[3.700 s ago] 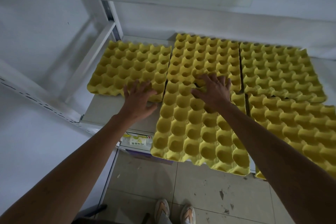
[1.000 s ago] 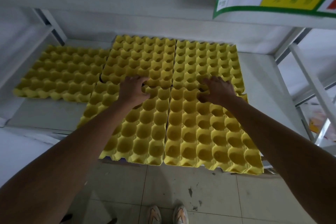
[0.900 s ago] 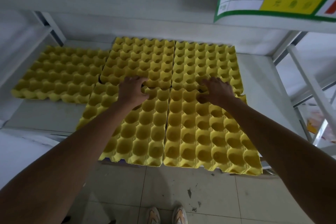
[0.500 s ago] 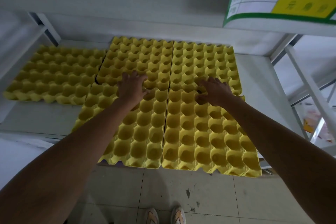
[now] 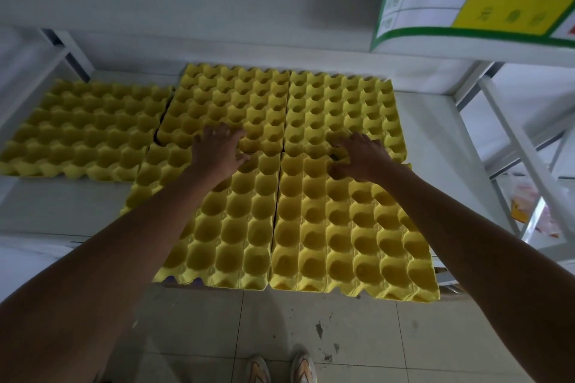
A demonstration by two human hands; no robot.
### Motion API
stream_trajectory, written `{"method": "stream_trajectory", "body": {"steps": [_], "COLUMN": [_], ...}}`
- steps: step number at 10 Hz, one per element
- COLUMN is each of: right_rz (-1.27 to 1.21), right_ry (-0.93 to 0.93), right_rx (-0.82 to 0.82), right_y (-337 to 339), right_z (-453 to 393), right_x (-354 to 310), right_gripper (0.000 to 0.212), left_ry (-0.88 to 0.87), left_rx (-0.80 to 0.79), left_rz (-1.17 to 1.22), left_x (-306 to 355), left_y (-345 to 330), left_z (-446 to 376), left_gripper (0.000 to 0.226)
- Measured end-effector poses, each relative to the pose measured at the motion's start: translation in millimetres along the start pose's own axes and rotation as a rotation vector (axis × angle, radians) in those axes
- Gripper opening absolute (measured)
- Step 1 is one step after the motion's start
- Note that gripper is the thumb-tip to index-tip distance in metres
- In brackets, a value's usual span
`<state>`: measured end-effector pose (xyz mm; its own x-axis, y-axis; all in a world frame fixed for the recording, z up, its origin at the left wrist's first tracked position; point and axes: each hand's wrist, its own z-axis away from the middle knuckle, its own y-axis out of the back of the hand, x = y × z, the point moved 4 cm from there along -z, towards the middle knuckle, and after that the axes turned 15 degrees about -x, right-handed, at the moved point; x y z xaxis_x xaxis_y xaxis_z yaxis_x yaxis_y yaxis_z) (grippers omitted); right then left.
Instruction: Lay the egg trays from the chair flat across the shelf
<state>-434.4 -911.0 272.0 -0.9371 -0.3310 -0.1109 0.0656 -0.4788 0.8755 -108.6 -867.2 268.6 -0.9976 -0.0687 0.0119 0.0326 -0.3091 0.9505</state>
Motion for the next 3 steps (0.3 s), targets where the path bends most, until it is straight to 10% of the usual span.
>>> {"method": "stream_trajectory", "body": {"steps": [3], "right_rz": [-0.269], "right_ry": [-0.219], "right_rx": [0.272], "right_y": [-12.7], "right_z": [87.9], "right_x": [82.9], "right_gripper": [0.068], "left_ry": [-0.024], "left_rx": [0.145], "left_rz": [0.117], "left_x": [28.0], "left_y": [23.2], "left_z": [71.9], "left_gripper": [0.060]}}
